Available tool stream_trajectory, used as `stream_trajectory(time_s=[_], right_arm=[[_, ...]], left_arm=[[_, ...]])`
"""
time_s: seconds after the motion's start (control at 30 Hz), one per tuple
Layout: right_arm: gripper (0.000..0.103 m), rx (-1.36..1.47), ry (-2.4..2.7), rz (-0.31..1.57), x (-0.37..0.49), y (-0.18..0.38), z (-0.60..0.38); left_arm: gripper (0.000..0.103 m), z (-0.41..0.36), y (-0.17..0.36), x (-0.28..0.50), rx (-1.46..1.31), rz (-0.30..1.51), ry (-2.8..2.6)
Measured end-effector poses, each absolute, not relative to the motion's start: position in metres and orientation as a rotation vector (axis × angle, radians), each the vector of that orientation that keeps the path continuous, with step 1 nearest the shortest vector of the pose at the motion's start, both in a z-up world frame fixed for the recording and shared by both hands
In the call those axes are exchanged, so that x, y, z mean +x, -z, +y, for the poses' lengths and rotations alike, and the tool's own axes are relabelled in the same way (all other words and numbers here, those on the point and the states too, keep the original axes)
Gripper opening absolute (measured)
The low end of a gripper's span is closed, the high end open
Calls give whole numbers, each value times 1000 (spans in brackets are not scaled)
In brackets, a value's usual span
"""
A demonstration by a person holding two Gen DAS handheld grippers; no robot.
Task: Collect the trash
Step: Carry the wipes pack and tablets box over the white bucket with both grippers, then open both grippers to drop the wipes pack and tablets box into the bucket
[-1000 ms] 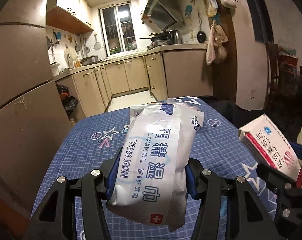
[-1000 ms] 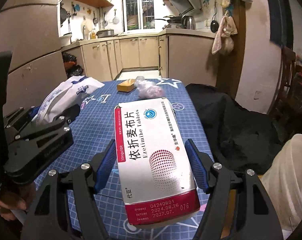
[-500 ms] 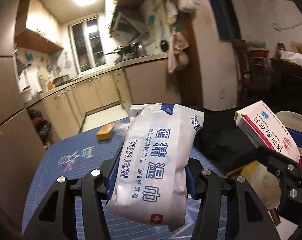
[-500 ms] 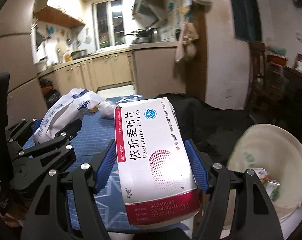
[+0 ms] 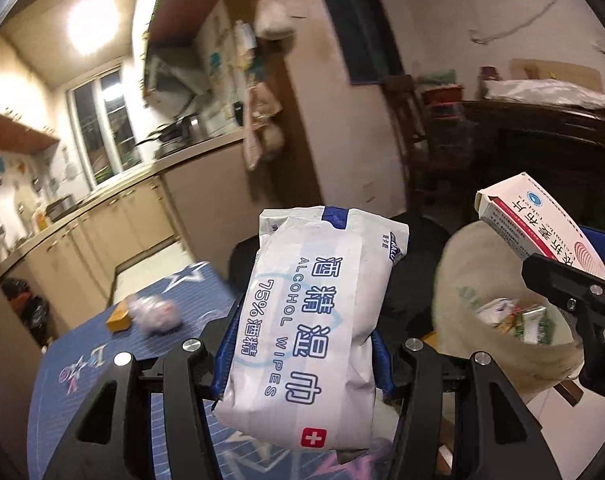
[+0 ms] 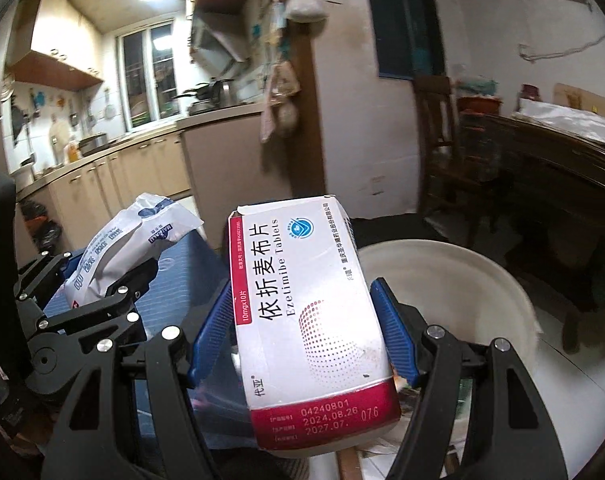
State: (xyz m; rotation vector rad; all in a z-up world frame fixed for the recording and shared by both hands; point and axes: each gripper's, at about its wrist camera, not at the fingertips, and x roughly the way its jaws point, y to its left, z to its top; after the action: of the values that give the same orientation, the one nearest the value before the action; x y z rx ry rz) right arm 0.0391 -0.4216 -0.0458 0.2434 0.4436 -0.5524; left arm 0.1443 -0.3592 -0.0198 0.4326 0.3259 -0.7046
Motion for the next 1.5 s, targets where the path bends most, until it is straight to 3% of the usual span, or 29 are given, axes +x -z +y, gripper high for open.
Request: stream_trajectory(time_s=[0.53,0.97,1.07,1.1,1.5], right_arm=[[66,284,778,421,-26,49,-505],[66,267,814,490,-14,66,-543],[69,261,819,510,-6,71,-545],[75,264,823,512,-5,72,-547],[75,296,830,492,-10,72,-550]], left_arm=[[56,-470,43,121,515,397,993],[56,-507,54,124,540,405,1064],[65,-512,54,129,530,396,1077],[66,-512,55,130,531,392,1070],[67,-506,55,136,522,400,1068]])
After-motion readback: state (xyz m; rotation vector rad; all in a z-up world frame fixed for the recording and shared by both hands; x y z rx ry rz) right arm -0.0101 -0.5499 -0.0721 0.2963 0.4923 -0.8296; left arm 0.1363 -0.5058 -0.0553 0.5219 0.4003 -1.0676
